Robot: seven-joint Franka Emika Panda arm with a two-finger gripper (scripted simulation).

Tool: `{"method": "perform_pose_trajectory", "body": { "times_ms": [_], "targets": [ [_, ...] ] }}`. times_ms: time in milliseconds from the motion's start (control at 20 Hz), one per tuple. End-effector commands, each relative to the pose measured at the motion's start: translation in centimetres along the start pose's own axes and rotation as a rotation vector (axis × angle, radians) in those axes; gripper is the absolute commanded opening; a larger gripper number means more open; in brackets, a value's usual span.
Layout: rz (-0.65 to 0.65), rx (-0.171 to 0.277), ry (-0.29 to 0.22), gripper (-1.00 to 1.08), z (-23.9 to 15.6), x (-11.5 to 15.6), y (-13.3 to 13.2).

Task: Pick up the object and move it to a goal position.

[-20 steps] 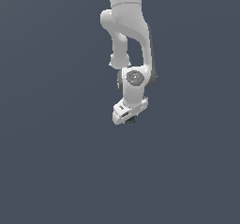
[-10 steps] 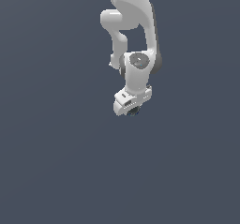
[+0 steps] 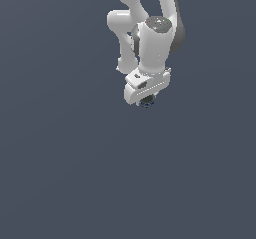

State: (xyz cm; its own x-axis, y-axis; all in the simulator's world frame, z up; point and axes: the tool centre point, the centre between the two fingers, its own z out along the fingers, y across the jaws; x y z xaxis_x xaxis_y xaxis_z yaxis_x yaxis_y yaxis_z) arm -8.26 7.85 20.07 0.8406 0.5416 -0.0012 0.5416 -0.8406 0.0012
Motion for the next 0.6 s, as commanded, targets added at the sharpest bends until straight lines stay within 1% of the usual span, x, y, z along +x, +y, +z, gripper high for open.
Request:
{"method": "perform_pose_trajectory", "body": {
  "times_ms": [0,550],
  "targets": [
    [0.000,0.000,0.001,-1.00,-2.9,-0.2,-0.6],
    [-0.001,0.001,0.001,-1.00,-14.4,-0.9,-2.9]
  ]
}}
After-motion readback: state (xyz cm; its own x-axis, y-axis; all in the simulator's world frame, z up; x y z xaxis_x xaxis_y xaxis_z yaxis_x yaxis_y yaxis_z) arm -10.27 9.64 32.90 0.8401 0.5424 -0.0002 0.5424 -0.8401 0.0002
